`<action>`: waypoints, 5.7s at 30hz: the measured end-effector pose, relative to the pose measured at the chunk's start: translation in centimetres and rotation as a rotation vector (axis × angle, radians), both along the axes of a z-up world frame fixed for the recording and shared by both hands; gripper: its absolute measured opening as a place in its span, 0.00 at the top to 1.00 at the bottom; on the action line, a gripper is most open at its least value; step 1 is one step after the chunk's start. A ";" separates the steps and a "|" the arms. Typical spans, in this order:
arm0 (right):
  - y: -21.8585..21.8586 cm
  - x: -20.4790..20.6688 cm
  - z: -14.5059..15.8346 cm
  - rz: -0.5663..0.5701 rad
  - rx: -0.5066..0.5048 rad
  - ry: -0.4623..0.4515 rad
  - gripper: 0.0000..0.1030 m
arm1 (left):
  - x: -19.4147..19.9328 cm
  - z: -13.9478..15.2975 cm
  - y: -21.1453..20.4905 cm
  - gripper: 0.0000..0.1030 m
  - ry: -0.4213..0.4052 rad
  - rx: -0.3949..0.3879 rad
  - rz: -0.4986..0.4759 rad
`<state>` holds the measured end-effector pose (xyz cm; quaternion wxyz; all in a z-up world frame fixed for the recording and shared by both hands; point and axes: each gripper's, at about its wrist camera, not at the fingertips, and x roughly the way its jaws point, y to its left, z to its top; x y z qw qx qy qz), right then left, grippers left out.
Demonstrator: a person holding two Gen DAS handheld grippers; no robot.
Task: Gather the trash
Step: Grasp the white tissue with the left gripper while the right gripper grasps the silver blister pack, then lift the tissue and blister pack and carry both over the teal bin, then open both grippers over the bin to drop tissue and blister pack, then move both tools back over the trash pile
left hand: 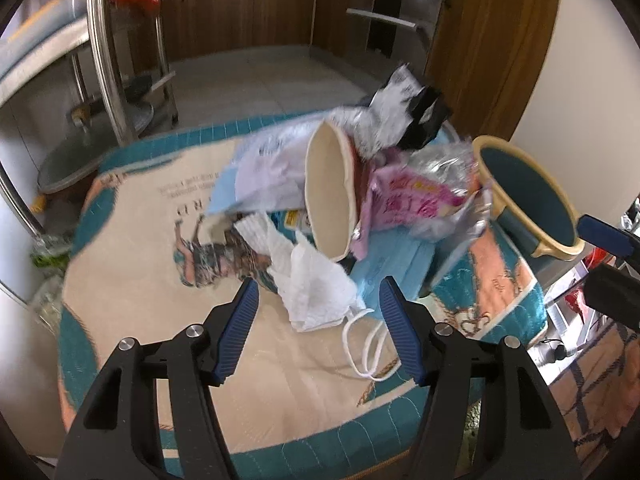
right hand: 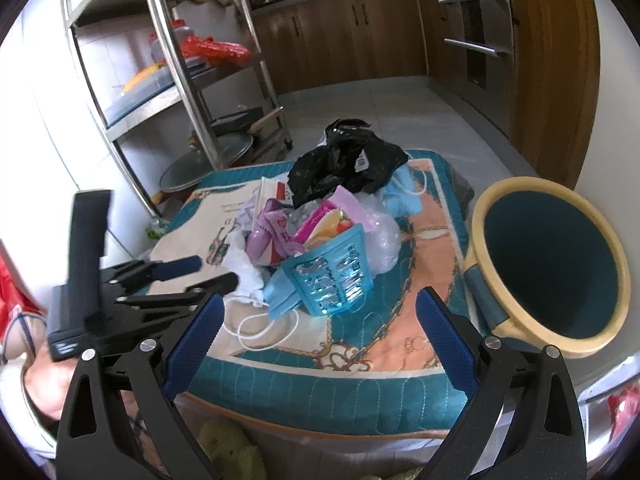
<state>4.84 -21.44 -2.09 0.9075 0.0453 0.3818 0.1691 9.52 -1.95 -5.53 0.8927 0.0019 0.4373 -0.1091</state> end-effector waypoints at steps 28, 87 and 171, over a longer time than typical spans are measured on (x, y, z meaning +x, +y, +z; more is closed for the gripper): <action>2.0 4.7 -2.5 -0.054 0.074 0.083 0.10 | -3.5 2.5 4.1 0.87 -0.047 -0.090 0.086; -11.3 3.6 -6.1 -0.436 0.486 0.269 0.91 | -5.8 4.9 -1.2 0.87 -0.160 -0.065 -0.105; -22.4 2.2 -3.5 -0.580 0.246 0.075 0.46 | 1.8 5.3 -19.9 0.30 -0.146 -0.121 -0.434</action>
